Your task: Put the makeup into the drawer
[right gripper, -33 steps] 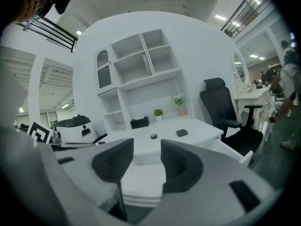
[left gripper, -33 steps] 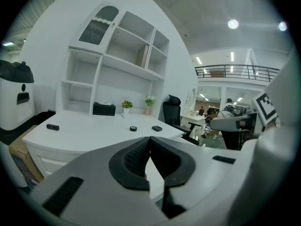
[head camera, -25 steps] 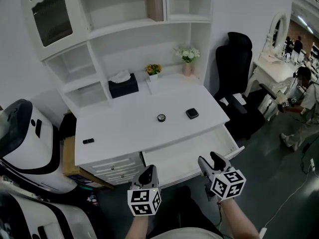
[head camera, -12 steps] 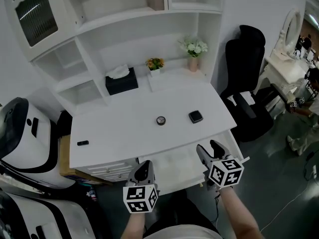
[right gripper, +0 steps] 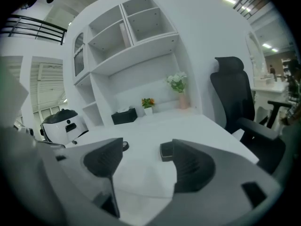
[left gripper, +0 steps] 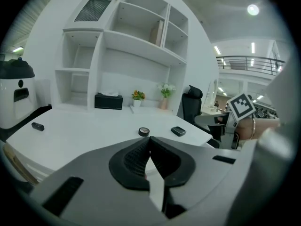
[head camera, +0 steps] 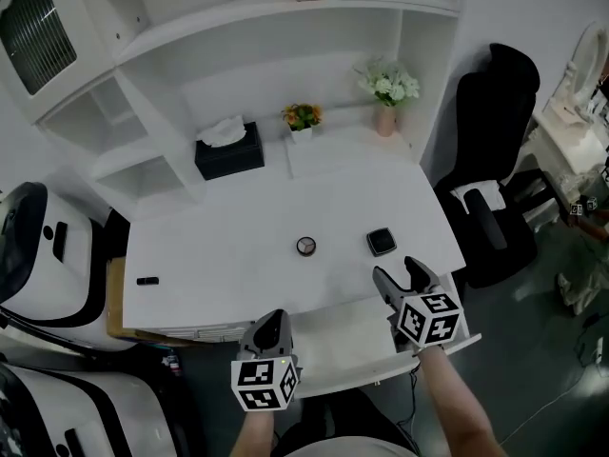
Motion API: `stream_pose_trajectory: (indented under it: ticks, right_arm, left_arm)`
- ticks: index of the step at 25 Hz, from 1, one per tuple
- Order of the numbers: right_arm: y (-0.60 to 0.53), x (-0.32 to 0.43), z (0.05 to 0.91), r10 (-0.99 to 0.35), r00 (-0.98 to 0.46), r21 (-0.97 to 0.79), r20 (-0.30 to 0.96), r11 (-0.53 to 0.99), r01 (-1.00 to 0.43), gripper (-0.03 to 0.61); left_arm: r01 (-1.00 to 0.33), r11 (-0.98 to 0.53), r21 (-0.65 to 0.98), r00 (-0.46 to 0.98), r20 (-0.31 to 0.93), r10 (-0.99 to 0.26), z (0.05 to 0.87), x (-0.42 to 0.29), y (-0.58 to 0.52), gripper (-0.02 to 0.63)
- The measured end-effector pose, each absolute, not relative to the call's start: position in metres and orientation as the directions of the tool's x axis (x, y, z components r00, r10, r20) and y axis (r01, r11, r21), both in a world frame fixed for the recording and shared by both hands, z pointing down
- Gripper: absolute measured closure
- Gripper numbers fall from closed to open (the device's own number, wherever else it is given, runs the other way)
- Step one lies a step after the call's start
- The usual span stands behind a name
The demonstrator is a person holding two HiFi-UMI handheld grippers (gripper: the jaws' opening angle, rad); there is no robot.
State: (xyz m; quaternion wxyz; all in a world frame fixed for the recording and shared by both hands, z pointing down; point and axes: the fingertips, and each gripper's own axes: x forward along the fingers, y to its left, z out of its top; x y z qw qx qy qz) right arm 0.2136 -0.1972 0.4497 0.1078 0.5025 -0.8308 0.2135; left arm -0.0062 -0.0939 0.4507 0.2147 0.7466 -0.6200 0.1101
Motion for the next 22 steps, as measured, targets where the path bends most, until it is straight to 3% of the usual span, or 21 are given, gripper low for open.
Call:
stream_pose_trajectory:
  ticks: [7, 22]
  right_arm:
    - [-0.237, 0.215, 0.478, -0.755, -0.465, -0.227, 0.462, 0.406, -0.885, 0.202]
    - [-0.289, 0.214, 0.537, -0.686, -0.422, -0.149, 0.592, 0.421, -0.895, 0.196]
  left_arm:
    - [-0.975, -0.107, 0.197, 0.189, 0.46, -0.867, 0.464, 0.0, -0.119, 0.611]
    - [-0.972, -0.053, 0.231, 0.164, 0.496, -0.853, 0.484, -0.003, -0.147, 0.611]
